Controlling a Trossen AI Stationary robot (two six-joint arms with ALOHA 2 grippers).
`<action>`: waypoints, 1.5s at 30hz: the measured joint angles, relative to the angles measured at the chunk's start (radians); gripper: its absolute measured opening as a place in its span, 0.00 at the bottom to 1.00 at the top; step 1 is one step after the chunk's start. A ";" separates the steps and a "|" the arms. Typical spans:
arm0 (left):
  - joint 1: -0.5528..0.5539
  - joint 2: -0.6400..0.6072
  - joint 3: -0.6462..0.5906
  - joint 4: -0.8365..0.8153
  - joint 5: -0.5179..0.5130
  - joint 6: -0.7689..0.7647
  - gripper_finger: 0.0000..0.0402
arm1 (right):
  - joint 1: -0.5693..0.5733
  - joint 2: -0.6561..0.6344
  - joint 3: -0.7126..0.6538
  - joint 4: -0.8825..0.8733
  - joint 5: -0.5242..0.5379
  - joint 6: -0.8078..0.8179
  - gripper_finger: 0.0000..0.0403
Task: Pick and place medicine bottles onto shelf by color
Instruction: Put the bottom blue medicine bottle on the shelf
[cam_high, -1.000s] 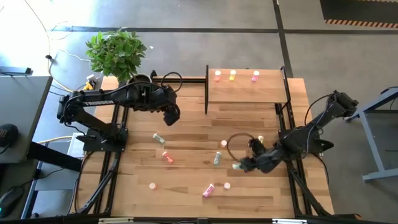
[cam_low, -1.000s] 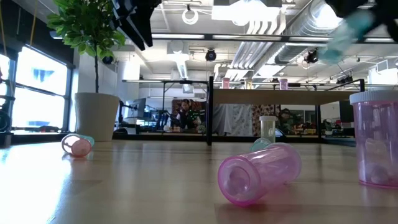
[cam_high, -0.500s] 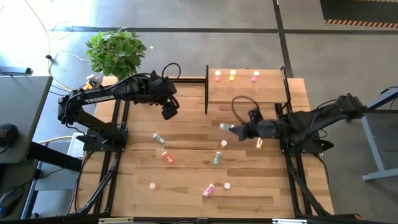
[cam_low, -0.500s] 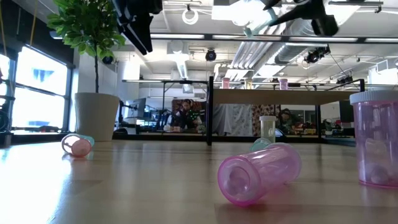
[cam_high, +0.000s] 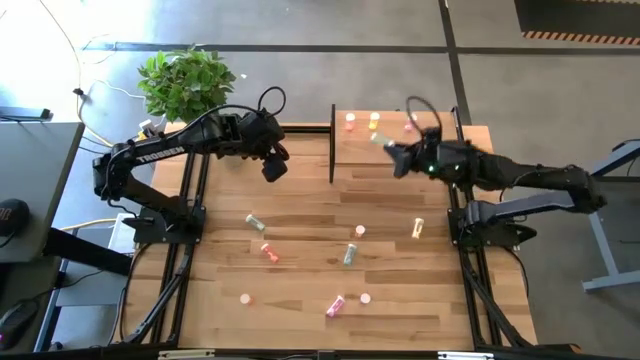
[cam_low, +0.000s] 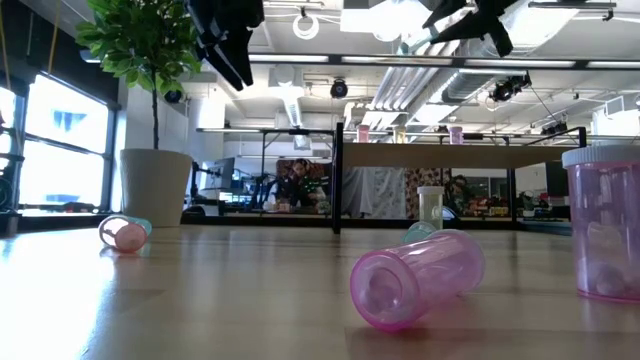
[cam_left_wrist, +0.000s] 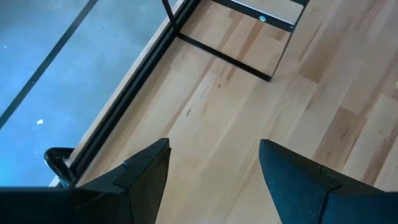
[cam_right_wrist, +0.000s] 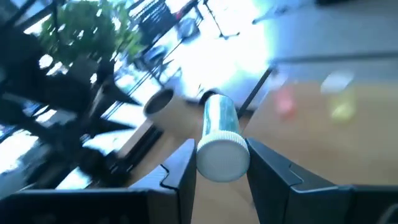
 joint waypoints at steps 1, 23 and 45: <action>0.003 0.000 0.000 0.001 0.000 0.007 0.59 | -0.028 -0.003 0.012 -0.003 0.000 -0.031 0.27; 0.099 0.000 0.000 0.000 0.000 0.078 0.59 | -0.605 0.346 0.744 -1.024 -0.111 -0.099 0.27; 0.124 0.000 0.000 -0.004 0.046 0.071 0.59 | -0.822 0.629 0.918 -1.259 -0.348 -0.126 0.27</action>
